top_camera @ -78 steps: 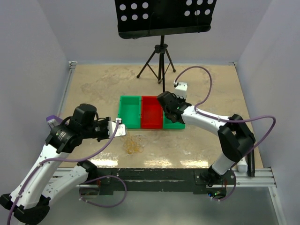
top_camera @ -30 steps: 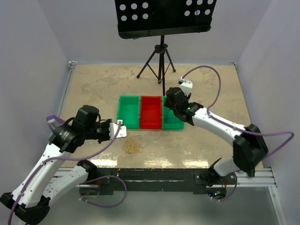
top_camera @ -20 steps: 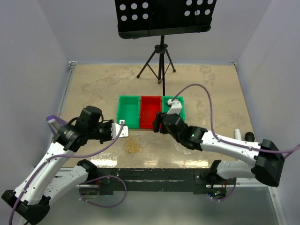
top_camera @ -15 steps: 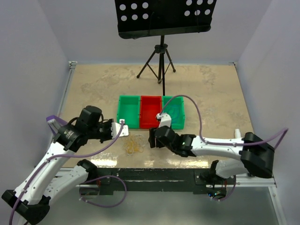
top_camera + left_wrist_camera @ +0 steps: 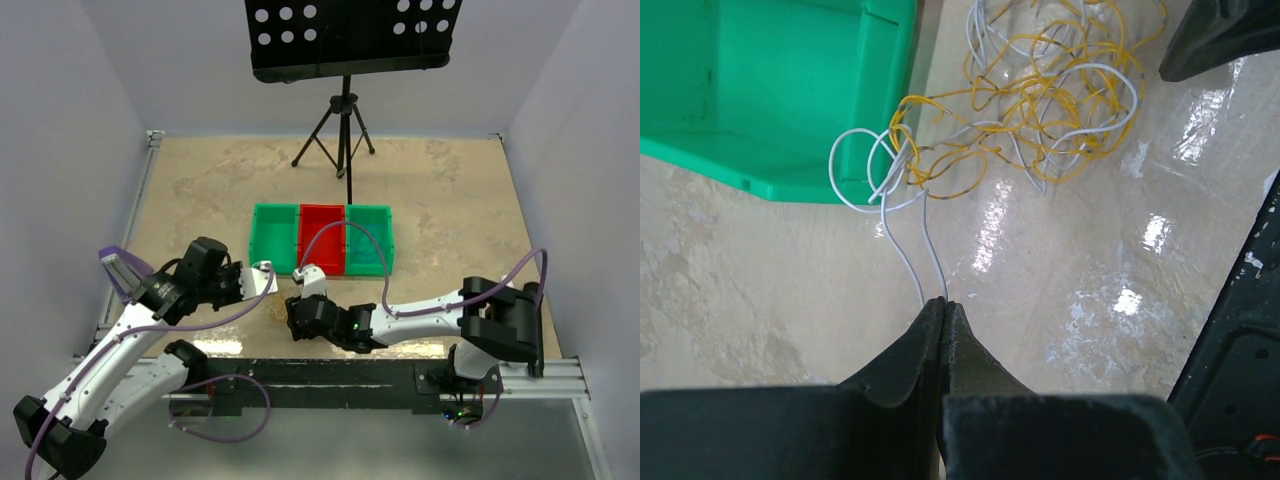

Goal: Untangle the cables

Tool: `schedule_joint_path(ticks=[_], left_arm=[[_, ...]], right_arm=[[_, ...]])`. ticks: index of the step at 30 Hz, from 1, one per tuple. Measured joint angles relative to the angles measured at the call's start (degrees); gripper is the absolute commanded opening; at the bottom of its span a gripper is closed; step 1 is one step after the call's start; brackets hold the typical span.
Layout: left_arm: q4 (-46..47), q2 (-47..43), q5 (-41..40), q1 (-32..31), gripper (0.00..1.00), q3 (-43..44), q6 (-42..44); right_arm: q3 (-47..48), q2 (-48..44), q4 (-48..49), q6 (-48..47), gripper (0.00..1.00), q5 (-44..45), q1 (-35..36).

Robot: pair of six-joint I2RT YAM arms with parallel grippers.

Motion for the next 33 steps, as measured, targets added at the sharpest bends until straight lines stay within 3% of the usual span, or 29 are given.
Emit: schedule_joint_path(ticks=[10,20,24,30,33], left_arm=[[1.03,0.15,-0.81,0.0,0.0,0.0,0.0],[1.07,1.53,-0.72,0.0,0.0,-0.02,0.0],[1.09,1.6,-0.59,0.0,0.0,-0.09,0.0],[1.07,1.84,-0.24,0.0,0.0,-0.74,0.0],[1.07,1.95,-0.22,0.0,0.0,-0.81,0.0]], right_arm=[[1.92,4.24,0.33,-0.02,0.54,1.7,0.17],[5.88,8.5,3.06,-3.98,0.43,5.86,2.82],[5.92,10.12,4.15,-5.75,0.34,6.58,3.61],[5.92,12.17,6.71,-7.39,0.03,7.08,3.56],[5.64,12.26,7.65,-7.43,0.0,7.08,3.56]])
